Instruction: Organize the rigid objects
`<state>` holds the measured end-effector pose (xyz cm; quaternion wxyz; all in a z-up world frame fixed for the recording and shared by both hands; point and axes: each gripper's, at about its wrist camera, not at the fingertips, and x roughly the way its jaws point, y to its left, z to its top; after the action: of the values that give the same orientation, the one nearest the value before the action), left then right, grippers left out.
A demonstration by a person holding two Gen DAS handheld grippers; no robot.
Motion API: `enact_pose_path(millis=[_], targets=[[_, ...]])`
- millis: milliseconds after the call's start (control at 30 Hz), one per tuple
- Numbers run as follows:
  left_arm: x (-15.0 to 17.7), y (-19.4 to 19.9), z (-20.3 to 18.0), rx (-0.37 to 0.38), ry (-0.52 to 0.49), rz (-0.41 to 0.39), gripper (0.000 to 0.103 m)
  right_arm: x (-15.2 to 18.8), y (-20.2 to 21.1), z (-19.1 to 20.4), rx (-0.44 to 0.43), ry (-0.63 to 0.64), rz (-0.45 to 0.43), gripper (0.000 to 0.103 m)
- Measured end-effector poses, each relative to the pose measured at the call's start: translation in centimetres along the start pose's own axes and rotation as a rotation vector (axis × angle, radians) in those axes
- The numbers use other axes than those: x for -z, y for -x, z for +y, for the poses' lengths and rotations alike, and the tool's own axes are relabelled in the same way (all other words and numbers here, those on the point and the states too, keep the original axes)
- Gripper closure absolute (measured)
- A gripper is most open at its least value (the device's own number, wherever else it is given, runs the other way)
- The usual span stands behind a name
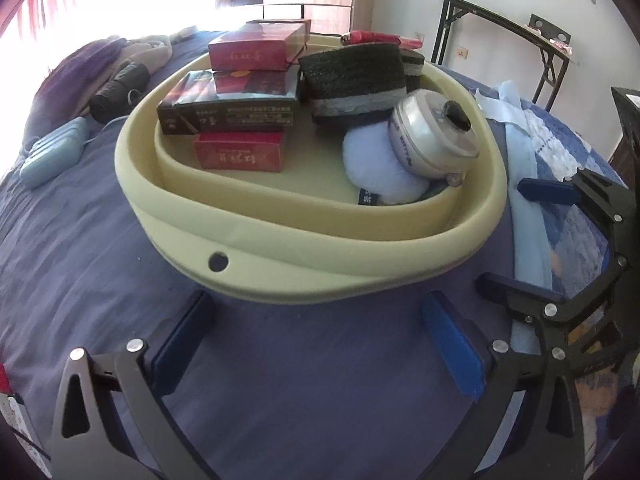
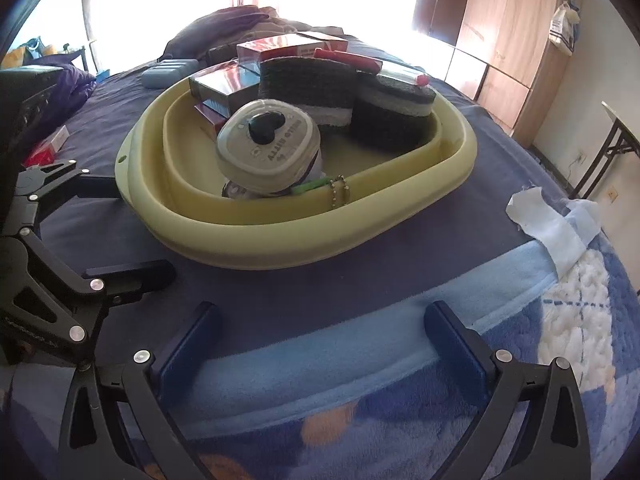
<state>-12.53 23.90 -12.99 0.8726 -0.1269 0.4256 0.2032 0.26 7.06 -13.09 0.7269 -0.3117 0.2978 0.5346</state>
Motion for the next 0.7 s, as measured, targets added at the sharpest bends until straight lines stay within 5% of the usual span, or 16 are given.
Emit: enact_pose_path(millis=[700], targets=[[0.41,0.38,-0.25,-0.007,-0.032,0.003,0.000,0.02,0.07,0.19,0.009,0.006,0.000,0.000]])
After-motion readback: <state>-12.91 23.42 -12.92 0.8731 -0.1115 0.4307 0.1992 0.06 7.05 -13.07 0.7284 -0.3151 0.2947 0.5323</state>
